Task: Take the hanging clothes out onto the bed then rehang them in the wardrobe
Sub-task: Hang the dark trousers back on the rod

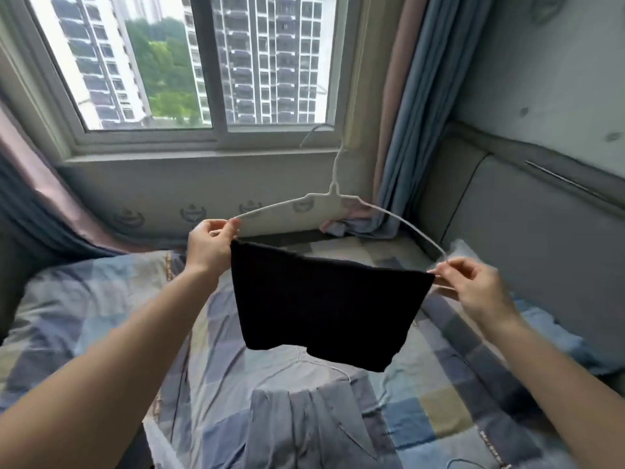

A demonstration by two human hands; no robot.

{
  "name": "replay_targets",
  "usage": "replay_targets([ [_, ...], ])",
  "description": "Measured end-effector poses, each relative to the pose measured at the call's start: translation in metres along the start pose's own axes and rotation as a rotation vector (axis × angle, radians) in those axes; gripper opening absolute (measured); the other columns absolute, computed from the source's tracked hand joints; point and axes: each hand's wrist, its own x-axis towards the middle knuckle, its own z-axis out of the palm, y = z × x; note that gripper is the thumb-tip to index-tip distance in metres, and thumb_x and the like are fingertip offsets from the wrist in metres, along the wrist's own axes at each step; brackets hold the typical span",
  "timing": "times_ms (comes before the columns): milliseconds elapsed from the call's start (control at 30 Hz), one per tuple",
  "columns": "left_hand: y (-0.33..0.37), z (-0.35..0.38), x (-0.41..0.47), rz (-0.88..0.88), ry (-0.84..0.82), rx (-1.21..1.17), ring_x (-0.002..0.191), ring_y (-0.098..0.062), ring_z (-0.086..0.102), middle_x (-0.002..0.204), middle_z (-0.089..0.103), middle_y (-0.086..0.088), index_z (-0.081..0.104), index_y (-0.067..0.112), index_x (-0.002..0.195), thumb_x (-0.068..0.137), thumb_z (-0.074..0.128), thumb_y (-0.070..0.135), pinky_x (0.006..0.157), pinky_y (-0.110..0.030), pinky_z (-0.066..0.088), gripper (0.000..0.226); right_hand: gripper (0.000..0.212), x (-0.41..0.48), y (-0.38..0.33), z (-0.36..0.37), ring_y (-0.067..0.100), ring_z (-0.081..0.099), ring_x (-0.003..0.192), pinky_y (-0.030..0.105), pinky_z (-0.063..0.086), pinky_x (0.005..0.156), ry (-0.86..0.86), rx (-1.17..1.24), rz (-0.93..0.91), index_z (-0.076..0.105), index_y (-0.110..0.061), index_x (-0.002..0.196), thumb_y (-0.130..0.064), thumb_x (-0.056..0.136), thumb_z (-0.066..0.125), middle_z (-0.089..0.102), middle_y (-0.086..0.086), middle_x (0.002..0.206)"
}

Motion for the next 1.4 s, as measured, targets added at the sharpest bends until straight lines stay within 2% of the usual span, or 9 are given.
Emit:
replay_targets([
  [100,0.041,0.004,0.007,0.136,-0.107,0.036,0.083,-0.017,0.067,0.093,0.073,-0.007,0.064,0.018,0.092,0.091,0.070,0.038,0.069,-0.025,0.048,0.020,0.020,-0.021,-0.042,-0.012,0.020,0.067,0.068,0.038,0.058,0.071,0.075,-0.050,-0.125,0.066,-0.012,0.075,-0.014,0.094,0.062,0.071,0.007,0.071],
  [200,0.074,0.015,0.007,0.242,-0.185,0.016,0.089,-0.021,0.069,0.094,0.073,-0.008,0.064,0.023,0.088,0.090,0.071,0.039,0.075,-0.027,0.050,0.017,0.022,-0.045,-0.079,-0.027,0.015,0.060,0.054,0.028,0.053,0.057,0.078,-0.118,-0.216,0.060,-0.010,0.073,-0.011,0.095,0.061,0.063,0.004,0.058],
  [367,0.105,0.048,-0.007,0.303,-0.327,-0.041,0.095,-0.024,0.070,0.095,0.073,-0.008,0.066,0.024,0.088,0.088,0.072,0.042,0.087,-0.043,0.055,0.019,0.025,-0.097,-0.114,-0.063,0.015,0.046,0.041,0.022,0.040,0.041,0.098,-0.266,-0.255,0.060,-0.018,0.070,-0.016,0.095,0.062,0.055,0.005,0.051],
  [600,0.123,0.131,-0.082,0.363,-0.592,-0.097,0.071,-0.017,0.070,0.073,0.075,0.000,0.065,0.015,0.085,0.089,0.070,0.036,0.063,-0.030,0.051,0.022,0.021,-0.197,-0.140,-0.120,0.014,0.038,0.034,0.020,0.034,0.036,0.281,-0.268,-0.144,0.061,-0.010,0.072,-0.009,0.092,0.063,0.057,0.010,0.054],
  [700,0.131,0.171,-0.137,0.389,-0.761,-0.120,0.062,-0.010,0.068,0.068,0.074,0.003,0.064,0.015,0.082,0.091,0.070,0.031,0.060,-0.025,0.052,0.019,0.014,-0.248,-0.156,-0.143,0.011,0.036,0.033,0.019,0.031,0.035,0.397,-0.234,-0.107,0.061,-0.004,0.077,-0.003,0.091,0.062,0.056,0.010,0.054],
  [867,0.153,0.223,-0.248,0.442,-1.006,-0.130,0.058,-0.009,0.066,0.069,0.074,0.005,0.063,0.019,0.081,0.088,0.070,0.038,0.061,-0.031,0.050,0.022,0.007,-0.337,-0.181,-0.187,0.008,0.034,0.035,0.020,0.031,0.038,0.564,-0.238,-0.025,0.065,0.001,0.091,-0.006,0.091,0.064,0.057,0.011,0.059],
  [1067,0.181,0.255,-0.397,0.472,-1.308,-0.167,0.072,-0.014,0.073,0.073,0.075,0.003,0.064,0.016,0.087,0.089,0.071,0.039,0.072,-0.036,0.055,0.024,0.007,-0.452,-0.199,-0.240,0.009,0.034,0.039,0.022,0.032,0.041,0.677,-0.154,-0.012,0.065,-0.006,0.098,-0.004,0.093,0.060,0.064,0.014,0.071],
  [1267,0.201,0.261,-0.560,0.500,-1.505,-0.214,0.075,-0.015,0.073,0.075,0.075,0.006,0.064,0.015,0.089,0.089,0.069,0.043,0.069,-0.034,0.054,0.028,0.024,-0.585,-0.220,-0.290,0.016,0.044,0.044,0.024,0.038,0.044,0.750,-0.025,0.050,0.060,-0.010,0.111,-0.008,0.088,0.060,0.067,0.020,0.079],
  [1400,0.219,0.255,-0.682,0.493,-1.649,-0.245,0.084,-0.014,0.073,0.081,0.076,0.005,0.064,0.018,0.090,0.091,0.067,0.037,0.083,-0.040,0.056,0.020,0.044,-0.694,-0.238,-0.323,0.027,0.062,0.066,0.030,0.051,0.056,0.734,0.167,0.039,0.051,-0.010,0.126,-0.031,0.087,0.051,0.068,0.026,0.098],
])
